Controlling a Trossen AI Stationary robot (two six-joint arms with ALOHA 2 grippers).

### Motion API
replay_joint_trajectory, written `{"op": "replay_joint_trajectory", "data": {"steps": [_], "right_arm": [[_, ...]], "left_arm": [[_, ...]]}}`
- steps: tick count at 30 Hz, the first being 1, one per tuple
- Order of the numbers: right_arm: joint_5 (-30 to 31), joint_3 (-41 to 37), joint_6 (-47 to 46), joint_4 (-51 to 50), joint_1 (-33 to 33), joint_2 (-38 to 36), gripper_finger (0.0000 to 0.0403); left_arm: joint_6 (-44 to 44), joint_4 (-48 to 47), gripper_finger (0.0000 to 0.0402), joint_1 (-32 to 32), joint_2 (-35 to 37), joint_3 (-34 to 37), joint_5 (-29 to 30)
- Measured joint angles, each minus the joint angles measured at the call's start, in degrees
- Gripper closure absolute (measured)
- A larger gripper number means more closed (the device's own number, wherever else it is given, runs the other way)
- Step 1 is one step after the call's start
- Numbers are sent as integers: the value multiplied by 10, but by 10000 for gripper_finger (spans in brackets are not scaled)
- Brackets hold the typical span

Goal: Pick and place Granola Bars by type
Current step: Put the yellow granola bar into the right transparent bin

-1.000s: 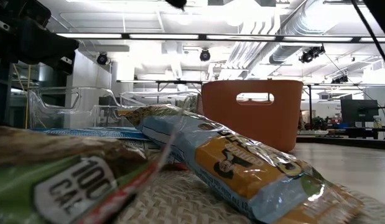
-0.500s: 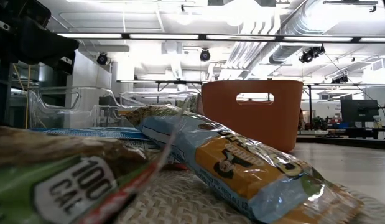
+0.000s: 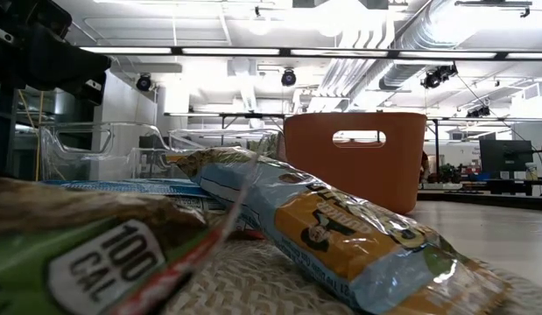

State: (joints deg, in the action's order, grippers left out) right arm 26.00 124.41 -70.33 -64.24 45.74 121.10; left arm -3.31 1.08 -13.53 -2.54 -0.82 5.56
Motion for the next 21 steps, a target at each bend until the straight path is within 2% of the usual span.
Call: {"op": "replay_joint_trajectory", "data": {"steps": [5,12,21], "right_arm": [[-6,-103,-31,113,1,1,214],[-13,-225,-21,276,-27,1,214],[-79,-304,-1,343,-70,1,198]], "left_arm": [[0,0,400,0,0,0,0],[0,0,400,0,0,0,0],[0,0,400,0,0,0,0]]}}
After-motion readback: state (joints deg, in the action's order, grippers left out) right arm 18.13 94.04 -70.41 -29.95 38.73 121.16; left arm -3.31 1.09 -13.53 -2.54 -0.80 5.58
